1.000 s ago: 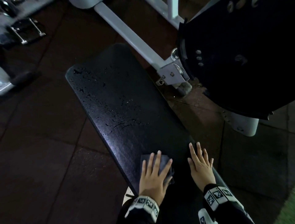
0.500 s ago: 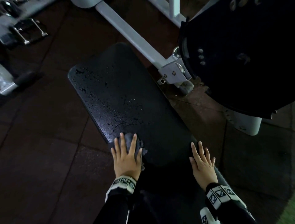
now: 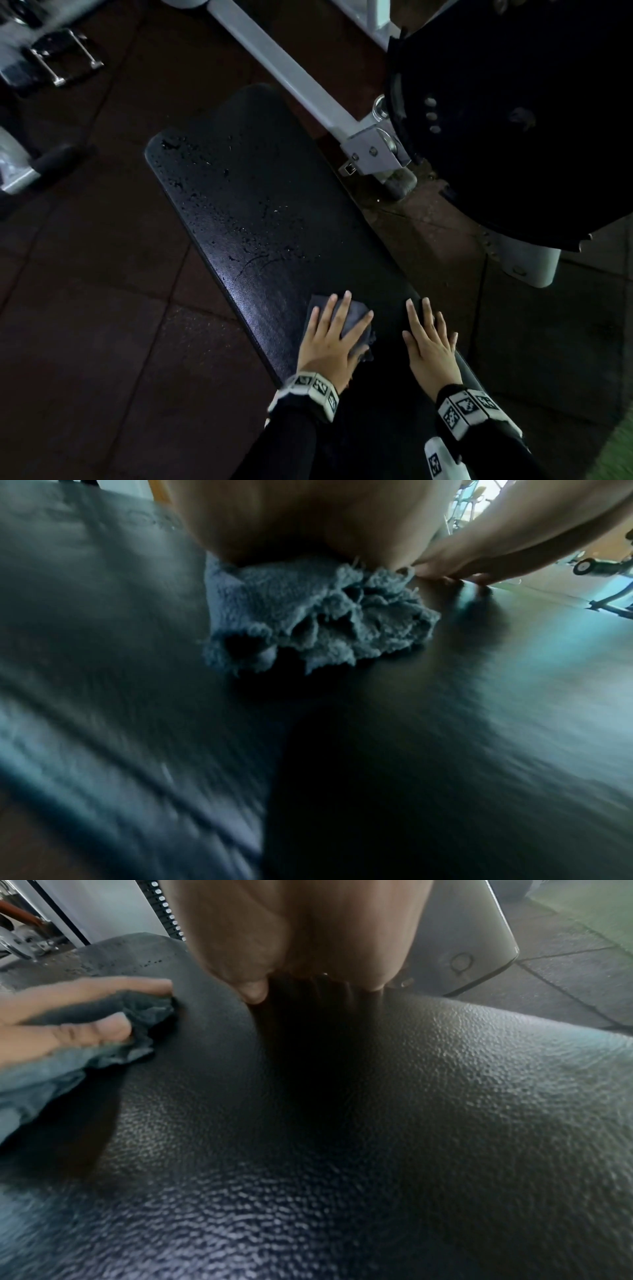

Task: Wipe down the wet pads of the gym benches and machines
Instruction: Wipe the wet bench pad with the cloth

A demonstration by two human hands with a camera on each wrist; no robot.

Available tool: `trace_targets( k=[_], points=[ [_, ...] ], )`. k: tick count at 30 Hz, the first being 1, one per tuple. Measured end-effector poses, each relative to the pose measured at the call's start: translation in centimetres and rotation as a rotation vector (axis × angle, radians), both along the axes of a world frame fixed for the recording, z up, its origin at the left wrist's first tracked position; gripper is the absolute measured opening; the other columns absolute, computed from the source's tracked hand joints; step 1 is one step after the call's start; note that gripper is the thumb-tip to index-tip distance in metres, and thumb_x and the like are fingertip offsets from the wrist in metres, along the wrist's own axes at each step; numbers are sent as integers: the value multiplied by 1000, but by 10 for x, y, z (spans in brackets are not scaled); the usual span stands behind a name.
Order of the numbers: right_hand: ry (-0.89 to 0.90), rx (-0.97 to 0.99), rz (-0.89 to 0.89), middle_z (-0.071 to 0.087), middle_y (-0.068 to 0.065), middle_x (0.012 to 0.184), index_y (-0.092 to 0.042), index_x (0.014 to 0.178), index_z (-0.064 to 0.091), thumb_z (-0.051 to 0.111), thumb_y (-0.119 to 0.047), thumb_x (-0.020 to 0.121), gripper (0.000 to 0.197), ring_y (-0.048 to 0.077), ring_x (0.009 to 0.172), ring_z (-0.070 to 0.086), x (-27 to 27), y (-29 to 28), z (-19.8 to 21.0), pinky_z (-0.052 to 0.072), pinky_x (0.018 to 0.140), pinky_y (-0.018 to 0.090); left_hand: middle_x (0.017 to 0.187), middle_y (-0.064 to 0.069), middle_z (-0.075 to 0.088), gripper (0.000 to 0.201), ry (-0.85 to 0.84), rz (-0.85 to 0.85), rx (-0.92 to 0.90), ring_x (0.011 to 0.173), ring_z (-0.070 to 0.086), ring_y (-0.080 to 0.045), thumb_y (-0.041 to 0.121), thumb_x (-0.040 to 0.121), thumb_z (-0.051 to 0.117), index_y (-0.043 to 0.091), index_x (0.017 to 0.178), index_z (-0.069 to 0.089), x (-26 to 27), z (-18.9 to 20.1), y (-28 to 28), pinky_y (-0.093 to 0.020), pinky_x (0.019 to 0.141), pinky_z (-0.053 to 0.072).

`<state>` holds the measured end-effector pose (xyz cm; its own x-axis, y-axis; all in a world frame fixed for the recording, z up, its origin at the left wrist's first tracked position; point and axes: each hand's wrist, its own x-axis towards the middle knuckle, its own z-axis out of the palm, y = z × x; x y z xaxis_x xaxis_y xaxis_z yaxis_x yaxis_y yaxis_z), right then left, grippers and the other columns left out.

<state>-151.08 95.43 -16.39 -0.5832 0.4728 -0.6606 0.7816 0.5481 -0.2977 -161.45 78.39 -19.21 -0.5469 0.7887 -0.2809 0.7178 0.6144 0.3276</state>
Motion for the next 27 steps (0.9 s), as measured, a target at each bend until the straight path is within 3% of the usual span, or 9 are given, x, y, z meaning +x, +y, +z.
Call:
trace_targets(
  k=[7,10,13,18,20,23,27],
  points=[
    [0,-14,24,-26,-17,145,-49,137,-16,22,-38,101,53,22,143,-13,2,1,-1,-6,113,50,155,-15,25,70,-28,214,10,142,23,-26,56,90,33,16,147,24,-60,-6,-4,-38,115,11],
    [-14,-28,23,-27,-17,145,-51,135,-18,20,-39,100,53,21,143,-16,1,2,0,-9,113,49,155,-14,23,71,9,355,29,143,21,-27,60,92,28,20,149,19,-58,-5,-21,-39,117,13],
    [-18,-17,45,-28,-17,145,-51,134,-20,19,-39,100,53,21,143,-15,2,2,-2,-7,113,50,156,-19,18,68,40,554,70,143,15,-32,62,93,25,23,148,27,-41,-4,-36,-50,111,22],
    [-21,-14,45,-30,-18,143,-49,136,-19,17,-39,99,53,21,143,-14,2,3,-3,-6,113,51,158,-19,4,68,-56,901,104,143,9,-43,58,91,40,28,150,22,-2,-6,-42,-60,106,28],
    [-32,-11,41,-31,-18,143,-48,136,-20,17,-40,99,53,20,143,-15,2,1,-2,-7,113,50,157,-23,0,74,-179,1084,135,142,7,-46,55,89,46,29,151,15,3,-6,-38,-63,109,26],
    [-56,-18,27,-30,-19,144,-48,136,-20,17,-40,100,53,18,143,-16,-1,1,0,-8,113,48,151,-30,16,81,-267,1269,192,136,23,-50,37,89,58,21,152,11,-6,-4,-32,-62,106,30],
    [-72,-17,22,-29,-18,145,-48,137,-20,18,-40,99,54,17,142,-17,-3,1,2,-8,114,47,147,-27,28,76,-303,1336,313,132,34,-43,28,92,56,12,151,11,-39,-3,-40,-49,106,35]
  ],
)
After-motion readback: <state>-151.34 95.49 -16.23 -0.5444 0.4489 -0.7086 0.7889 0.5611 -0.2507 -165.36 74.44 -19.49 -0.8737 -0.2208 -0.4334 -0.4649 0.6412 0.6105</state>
